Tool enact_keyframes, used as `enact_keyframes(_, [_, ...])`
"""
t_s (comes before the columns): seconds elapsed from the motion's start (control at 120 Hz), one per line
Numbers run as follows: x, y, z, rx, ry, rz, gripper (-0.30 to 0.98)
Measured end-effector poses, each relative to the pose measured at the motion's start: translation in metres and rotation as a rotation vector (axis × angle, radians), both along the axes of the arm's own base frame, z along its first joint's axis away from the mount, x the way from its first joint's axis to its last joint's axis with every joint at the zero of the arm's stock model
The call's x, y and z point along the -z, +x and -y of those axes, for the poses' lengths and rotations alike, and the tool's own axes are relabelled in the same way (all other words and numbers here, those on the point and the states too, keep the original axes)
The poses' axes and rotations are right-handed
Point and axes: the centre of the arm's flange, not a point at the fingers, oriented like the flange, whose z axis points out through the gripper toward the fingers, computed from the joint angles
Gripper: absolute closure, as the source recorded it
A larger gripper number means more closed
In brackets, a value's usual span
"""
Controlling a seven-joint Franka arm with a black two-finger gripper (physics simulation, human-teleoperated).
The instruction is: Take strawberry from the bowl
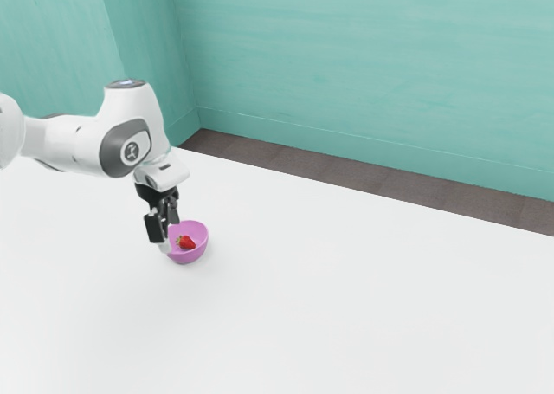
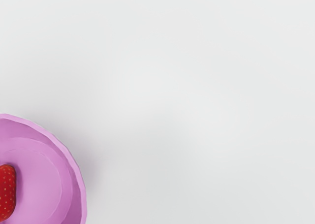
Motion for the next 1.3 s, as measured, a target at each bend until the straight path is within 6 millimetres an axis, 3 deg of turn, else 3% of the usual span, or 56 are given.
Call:
enact_keyframes(0.117, [0.015,0.011,0.010,0.009,-0.007,0.004,0.00])
enact_keyframes(0.65, [0.044,0.041,-0.020,0.145,0.050,0.012,0.01])
enact_keyframes(0.883, [0.053,0.049,-0.021,0.188,0.051,0.017,0.01])
enact_keyframes(1.083, [0.050,0.050,-0.022,0.189,0.027,0.039,0.17])
enact_keyframes(1.3, [0.051,0.050,-0.028,0.188,0.021,0.043,0.23])
